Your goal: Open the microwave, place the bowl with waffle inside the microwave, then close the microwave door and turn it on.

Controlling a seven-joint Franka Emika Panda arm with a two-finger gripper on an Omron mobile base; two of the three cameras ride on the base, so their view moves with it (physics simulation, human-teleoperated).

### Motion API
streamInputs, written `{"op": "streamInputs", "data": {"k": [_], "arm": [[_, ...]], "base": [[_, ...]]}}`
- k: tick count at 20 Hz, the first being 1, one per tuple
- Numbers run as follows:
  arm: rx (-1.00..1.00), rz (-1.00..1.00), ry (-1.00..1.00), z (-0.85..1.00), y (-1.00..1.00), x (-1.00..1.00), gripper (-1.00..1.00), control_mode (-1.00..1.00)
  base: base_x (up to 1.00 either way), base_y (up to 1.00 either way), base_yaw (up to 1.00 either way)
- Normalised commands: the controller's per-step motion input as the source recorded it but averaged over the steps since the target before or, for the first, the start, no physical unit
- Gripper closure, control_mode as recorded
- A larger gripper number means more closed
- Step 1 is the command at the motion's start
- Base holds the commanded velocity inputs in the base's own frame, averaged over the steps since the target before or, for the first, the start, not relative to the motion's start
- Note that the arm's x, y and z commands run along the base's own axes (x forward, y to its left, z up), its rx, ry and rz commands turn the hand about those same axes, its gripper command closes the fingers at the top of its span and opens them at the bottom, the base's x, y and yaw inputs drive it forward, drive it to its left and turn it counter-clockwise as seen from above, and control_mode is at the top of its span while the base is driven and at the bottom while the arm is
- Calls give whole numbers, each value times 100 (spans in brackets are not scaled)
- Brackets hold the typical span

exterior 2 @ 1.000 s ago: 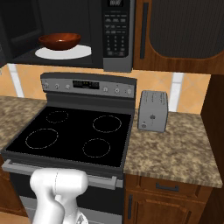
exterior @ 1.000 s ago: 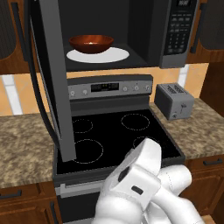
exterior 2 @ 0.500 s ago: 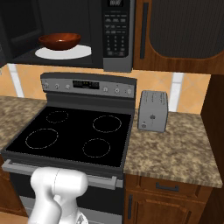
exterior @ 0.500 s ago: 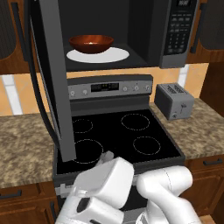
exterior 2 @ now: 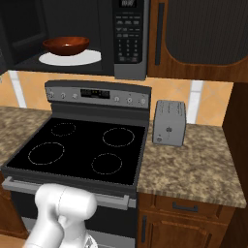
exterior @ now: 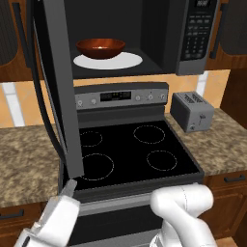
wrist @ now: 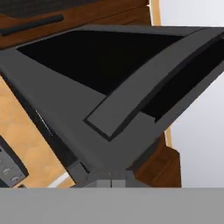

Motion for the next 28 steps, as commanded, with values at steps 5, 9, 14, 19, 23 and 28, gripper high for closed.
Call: {"op": "streamInputs", "data": {"k": [5, 9, 14, 19, 23, 28], "arm": [[-12, -8, 0, -42, 98, 22, 100, -100], [-8, -5, 3, -32, 99, 69, 100, -100], [-2, -6, 4, -25, 50, 84, 100, -100], [0, -5, 1, -13, 30, 98, 100, -100], [0, 0, 0, 0, 31, 97, 100, -100], [0, 0, 2, 7, 1, 76, 100, -100]], "base": [[0, 0, 0], [0, 0, 0], [0, 0, 0], [0, 0, 0], [0, 0, 0], [0, 0, 0]]}}
